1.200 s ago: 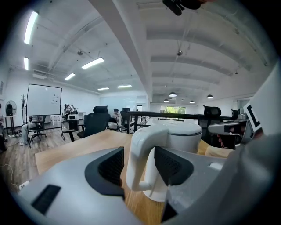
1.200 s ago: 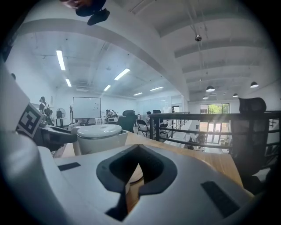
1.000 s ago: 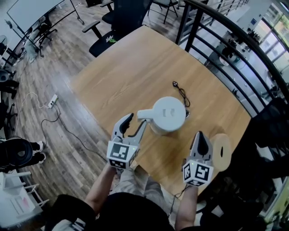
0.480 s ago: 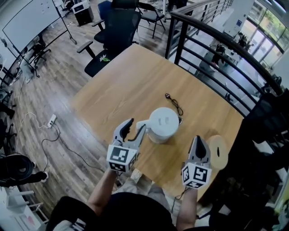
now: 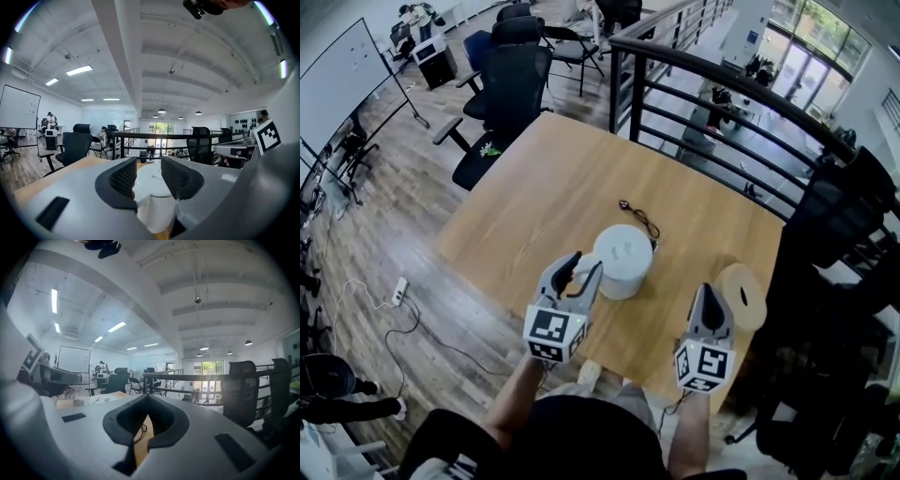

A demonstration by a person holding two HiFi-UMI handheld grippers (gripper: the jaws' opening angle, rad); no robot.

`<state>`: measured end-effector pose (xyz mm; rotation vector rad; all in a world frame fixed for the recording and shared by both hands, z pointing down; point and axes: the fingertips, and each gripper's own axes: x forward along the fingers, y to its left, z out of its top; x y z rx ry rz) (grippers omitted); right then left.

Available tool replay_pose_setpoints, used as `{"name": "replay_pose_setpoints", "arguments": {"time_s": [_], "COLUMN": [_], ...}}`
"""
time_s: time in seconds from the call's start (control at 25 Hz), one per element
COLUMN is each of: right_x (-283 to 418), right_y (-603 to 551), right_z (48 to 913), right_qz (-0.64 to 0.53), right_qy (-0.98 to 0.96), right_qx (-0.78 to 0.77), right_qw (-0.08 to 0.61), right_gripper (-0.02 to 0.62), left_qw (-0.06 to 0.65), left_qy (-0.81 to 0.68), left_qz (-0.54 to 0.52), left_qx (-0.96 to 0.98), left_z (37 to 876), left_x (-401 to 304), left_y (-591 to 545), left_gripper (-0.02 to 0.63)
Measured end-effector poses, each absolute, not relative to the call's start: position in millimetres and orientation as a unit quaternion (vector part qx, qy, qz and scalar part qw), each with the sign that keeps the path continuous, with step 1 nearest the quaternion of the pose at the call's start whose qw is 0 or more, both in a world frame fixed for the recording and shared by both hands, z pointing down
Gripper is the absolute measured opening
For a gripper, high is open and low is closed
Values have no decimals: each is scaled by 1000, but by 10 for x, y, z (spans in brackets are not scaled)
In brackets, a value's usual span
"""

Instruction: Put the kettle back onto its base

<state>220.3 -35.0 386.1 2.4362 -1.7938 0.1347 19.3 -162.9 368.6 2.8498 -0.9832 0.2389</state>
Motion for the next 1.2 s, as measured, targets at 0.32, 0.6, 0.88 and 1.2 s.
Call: {"name": "replay_pose_setpoints", "arguments": {"time_s": [0.32, 0.6, 0.88, 1.2], "right_x": [2209, 2152, 2132, 2150], "right_y": [75, 429, 762, 1025], "right_z": [3738, 3692, 3653, 3665], "right_qz": [38, 42, 41, 45], "right_qy": [-547, -511, -476, -449], "right_qx": [834, 856, 876, 890], "right_qw": [61, 69, 70, 70], "right_gripper": [-2, -2, -2, -2], "left_qw": [50, 49, 47, 51], "left_qy": [-265, -216, -174, -146], "left_qz": [74, 71, 76, 81], "left_qx": [960, 972, 981, 985], "left_z": [3602, 3563, 3586, 3638], "left_x": [431, 604, 777, 920], "left_y": [-1386, -1159, -936, -732], "left_gripper": [137, 112, 78, 39]}}
